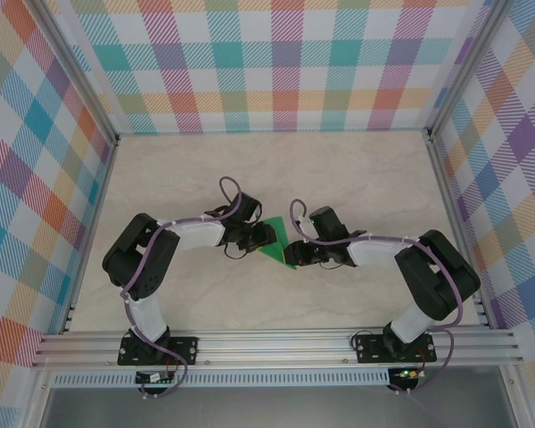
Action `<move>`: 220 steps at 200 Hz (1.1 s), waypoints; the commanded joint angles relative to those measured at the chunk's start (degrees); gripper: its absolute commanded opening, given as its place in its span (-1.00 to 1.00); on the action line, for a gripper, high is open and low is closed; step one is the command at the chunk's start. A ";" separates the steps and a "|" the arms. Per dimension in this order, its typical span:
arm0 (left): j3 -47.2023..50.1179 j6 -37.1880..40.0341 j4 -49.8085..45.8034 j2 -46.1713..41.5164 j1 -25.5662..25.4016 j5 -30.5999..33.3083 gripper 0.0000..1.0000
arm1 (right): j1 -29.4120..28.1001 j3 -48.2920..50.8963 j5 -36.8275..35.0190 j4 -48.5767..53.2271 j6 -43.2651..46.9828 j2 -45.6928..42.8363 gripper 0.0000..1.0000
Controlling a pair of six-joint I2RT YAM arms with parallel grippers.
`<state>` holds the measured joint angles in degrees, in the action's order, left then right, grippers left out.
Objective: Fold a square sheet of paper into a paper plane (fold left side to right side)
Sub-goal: Fourth fold the wing at the center of the table.
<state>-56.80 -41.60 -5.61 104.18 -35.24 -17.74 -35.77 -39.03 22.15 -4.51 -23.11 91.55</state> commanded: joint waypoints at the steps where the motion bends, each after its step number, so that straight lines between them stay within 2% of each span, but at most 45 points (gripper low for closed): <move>1: 0.13 -0.08 -0.31 -0.73 -0.97 0.87 -0.24 | -0.53 -1.50 -0.09 1.34 1.14 1.35 -0.43; 53: 0.20 0.02 -0.38 -0.92 -0.98 1.07 -0.24 | -0.53 -3.43 -1.85 2.77 2.20 2.32 -0.37; 185: 0.10 0.41 -1.25 -0.58 -0.97 2.01 -0.25 | -0.48 -2.10 2.95 0.38 3.39 3.79 -0.79; 220: 0.25 0.45 -1.26 -0.55 -0.99 2.11 -0.25 | -0.44 -1.06 2.63 0.89 4.69 3.79 -0.82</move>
<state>-56.80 -41.56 -5.63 104.14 -35.51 -16.86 -36.01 -41.28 22.96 -3.42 -20.69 95.09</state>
